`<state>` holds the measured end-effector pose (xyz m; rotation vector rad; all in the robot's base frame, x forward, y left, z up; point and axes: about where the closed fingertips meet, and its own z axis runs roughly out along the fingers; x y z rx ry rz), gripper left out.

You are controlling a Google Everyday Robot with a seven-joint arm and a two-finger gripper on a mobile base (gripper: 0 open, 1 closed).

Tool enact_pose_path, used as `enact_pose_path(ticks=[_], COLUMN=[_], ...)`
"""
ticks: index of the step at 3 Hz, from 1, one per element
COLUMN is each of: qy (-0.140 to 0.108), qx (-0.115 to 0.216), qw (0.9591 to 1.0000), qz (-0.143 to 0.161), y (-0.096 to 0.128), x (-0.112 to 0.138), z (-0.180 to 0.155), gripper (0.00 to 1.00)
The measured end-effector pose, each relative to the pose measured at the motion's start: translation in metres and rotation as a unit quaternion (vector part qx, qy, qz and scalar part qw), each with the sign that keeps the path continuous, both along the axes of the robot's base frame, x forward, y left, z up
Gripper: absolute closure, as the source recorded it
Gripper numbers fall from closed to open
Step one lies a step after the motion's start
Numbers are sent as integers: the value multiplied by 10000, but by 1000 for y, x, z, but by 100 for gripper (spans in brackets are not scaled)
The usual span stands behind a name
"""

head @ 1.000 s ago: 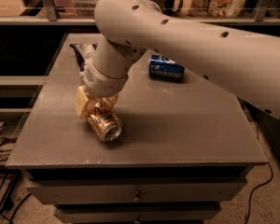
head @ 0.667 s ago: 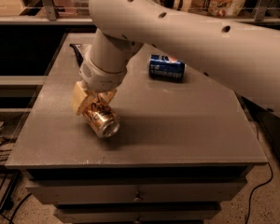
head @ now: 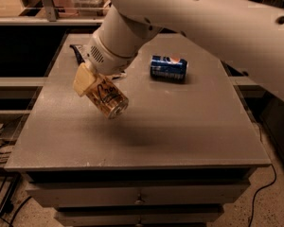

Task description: Place orange can upright

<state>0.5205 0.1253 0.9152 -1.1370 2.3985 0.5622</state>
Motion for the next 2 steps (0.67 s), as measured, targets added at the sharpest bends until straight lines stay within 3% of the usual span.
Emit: enact_pose_path(ticks=[1, 2], qy=[-544, -874], qx=[788, 1850], qw=[9952, 9780], qz=[213, 401], y=[-1, 4], x=[14, 36], z=[23, 51], gripper=[100, 100])
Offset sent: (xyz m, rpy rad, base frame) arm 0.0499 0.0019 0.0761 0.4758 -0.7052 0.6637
